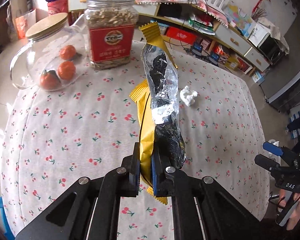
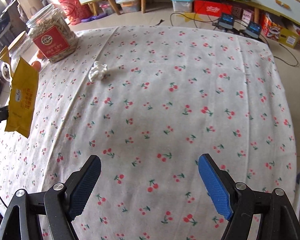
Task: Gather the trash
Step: 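Grasp and lift the yellow snack bag with the left tool, then grasp the crumpled white tissue with the right tool while the left tool holds the snack bag, then carry the tissue in the right tool and the snack bag in the left tool over the bucket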
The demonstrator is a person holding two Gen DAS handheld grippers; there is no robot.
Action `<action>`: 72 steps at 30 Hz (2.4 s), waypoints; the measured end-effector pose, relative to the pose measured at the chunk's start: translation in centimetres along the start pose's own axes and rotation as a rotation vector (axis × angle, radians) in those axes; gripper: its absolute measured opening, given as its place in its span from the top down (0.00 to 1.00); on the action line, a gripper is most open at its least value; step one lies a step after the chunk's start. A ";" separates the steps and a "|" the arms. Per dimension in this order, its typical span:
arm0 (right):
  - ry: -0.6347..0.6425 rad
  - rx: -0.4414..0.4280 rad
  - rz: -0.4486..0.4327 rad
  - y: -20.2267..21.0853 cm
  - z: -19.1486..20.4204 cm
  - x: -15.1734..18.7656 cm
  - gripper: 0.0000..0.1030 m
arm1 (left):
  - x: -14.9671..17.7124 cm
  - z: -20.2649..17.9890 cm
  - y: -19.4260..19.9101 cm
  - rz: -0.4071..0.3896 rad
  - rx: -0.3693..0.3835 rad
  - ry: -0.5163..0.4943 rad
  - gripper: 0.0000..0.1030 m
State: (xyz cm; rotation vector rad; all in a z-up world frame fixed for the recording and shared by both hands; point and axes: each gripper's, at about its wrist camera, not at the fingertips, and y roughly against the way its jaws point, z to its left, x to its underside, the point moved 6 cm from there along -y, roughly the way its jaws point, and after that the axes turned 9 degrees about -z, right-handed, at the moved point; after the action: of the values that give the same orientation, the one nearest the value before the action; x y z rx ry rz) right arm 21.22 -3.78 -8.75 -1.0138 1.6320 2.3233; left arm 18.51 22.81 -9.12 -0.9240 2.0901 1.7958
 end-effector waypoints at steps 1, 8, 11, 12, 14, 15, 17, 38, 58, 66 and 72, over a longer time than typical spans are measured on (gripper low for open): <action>0.003 -0.011 -0.008 -0.6 0.7 -0.7 0.18 | 0.1 0.8 0.0 0.004 -0.005 0.012 0.92; 0.003 -0.074 -0.015 -7.4 5.6 -4.9 0.18 | 0.6 3.7 -0.1 0.027 -0.018 0.049 0.92; 0.044 -0.034 -0.007 -10.7 6.7 -5.6 0.19 | 0.8 4.0 -0.4 0.033 -0.045 0.028 0.92; 0.045 -0.025 -0.004 -11.5 6.8 -5.7 0.19 | 0.9 4.1 -0.6 0.038 -0.049 0.025 0.92; 0.037 -0.029 -0.001 -13.1 7.1 -6.0 0.20 | 1.1 4.1 -1.1 0.050 -0.046 0.028 0.92; 0.035 -0.033 0.001 -13.7 7.2 -6.1 0.20 | 1.1 4.2 -1.2 0.054 -0.046 0.028 0.92; 0.038 -0.031 0.002 -14.8 7.5 -6.4 0.22 | 1.3 4.4 -1.4 0.059 -0.052 0.023 0.92; 0.093 0.006 -0.017 -9.7 6.0 -5.1 0.73 | 1.7 -0.1 -1.4 0.067 0.014 -0.014 0.92; -0.035 0.147 -0.057 6.0 -8.5 3.4 0.73 | 6.2 -16.9 -0.5 0.104 0.197 -0.233 0.92; -0.178 0.154 -0.036 9.5 -15.1 6.8 0.73 | 8.6 -22.4 -1.6 0.151 0.253 -0.301 0.92; -0.259 0.183 -0.040 12.3 -19.7 9.4 0.73 | 10.2 -26.0 -2.0 0.183 0.300 -0.359 0.92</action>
State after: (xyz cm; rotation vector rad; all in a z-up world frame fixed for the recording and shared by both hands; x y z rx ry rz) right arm 17.19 -28.53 -8.33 -0.6709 1.6647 2.1271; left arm 17.50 -5.13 -10.68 -0.3150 2.1728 1.5262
